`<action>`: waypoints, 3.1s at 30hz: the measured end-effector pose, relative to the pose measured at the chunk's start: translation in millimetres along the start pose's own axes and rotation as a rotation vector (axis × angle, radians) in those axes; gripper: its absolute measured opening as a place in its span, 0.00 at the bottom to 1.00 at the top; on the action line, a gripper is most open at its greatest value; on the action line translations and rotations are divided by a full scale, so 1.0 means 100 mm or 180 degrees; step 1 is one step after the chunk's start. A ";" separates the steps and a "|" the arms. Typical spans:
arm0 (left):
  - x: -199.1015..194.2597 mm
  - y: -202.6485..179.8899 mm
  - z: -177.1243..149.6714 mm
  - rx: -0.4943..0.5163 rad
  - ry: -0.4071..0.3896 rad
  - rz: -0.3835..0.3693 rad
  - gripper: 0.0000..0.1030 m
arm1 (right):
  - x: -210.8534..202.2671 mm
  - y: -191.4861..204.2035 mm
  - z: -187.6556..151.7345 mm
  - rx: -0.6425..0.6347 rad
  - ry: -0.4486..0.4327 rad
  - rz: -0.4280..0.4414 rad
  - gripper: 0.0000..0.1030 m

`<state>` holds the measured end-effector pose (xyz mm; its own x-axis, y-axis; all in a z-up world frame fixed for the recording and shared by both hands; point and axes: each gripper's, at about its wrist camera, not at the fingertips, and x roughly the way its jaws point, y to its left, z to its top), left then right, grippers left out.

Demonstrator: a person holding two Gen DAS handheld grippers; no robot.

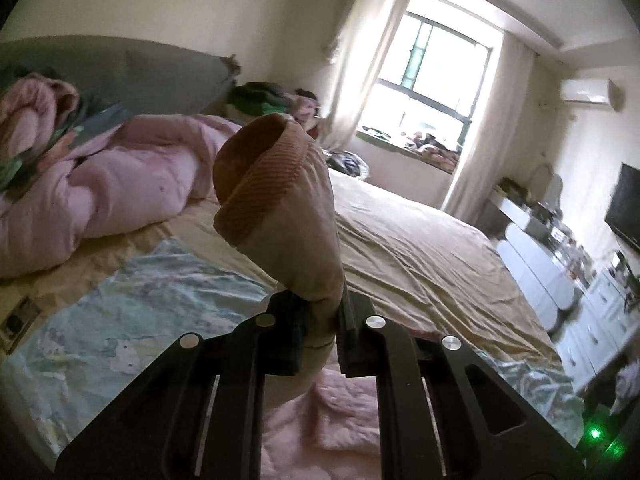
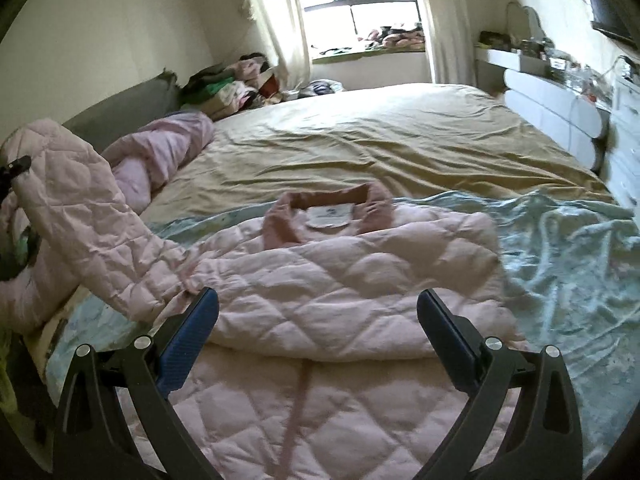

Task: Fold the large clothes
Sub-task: 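Carry the sleeve with the left gripper across the jacket front and release, then grasp the folded jacket edge with the right gripper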

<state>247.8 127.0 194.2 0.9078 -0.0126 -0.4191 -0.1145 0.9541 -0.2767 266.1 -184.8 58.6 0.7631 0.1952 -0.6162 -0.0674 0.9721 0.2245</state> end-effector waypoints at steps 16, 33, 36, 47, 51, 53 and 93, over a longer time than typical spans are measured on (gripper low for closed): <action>0.18 -0.70 -0.29 0.0364 0.0153 -0.0297 0.05 | -0.30 -0.72 -0.09 0.0316 -0.0122 -0.0175 0.96; 0.46 -1.35 -0.91 0.0768 0.0436 -0.0701 0.05 | -0.37 -1.32 -0.20 0.0620 -0.0143 -0.0378 0.96; 0.55 -1.43 -1.09 0.0800 0.0539 -0.0788 0.05 | -0.38 -1.38 -0.25 0.0637 -0.0122 -0.0417 0.96; 0.84 -1.72 -1.83 0.1186 0.0959 -0.0915 0.05 | -0.43 -1.56 -0.29 0.0696 -0.0095 -0.0614 0.96; 0.91 -1.77 -2.15 0.1532 0.1032 -0.0926 0.05 | -0.43 -1.52 -0.28 0.0656 -0.0101 -0.0635 0.96; 0.94 -1.79 -2.32 0.1678 0.1093 -0.0936 0.05 | -0.40 -1.52 -0.28 0.0639 -0.0078 -0.0673 0.96; 0.74 -0.85 -2.27 0.1872 0.1378 -0.0650 0.91 | 0.36 -0.75 -0.27 0.0770 0.0521 -0.0018 0.93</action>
<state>233.1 -22.8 -9.4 0.6346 -0.2069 -0.7446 0.3831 0.9210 0.0705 281.4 -247.3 -1.4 0.6477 0.2273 -0.7272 0.1069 0.9179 0.3822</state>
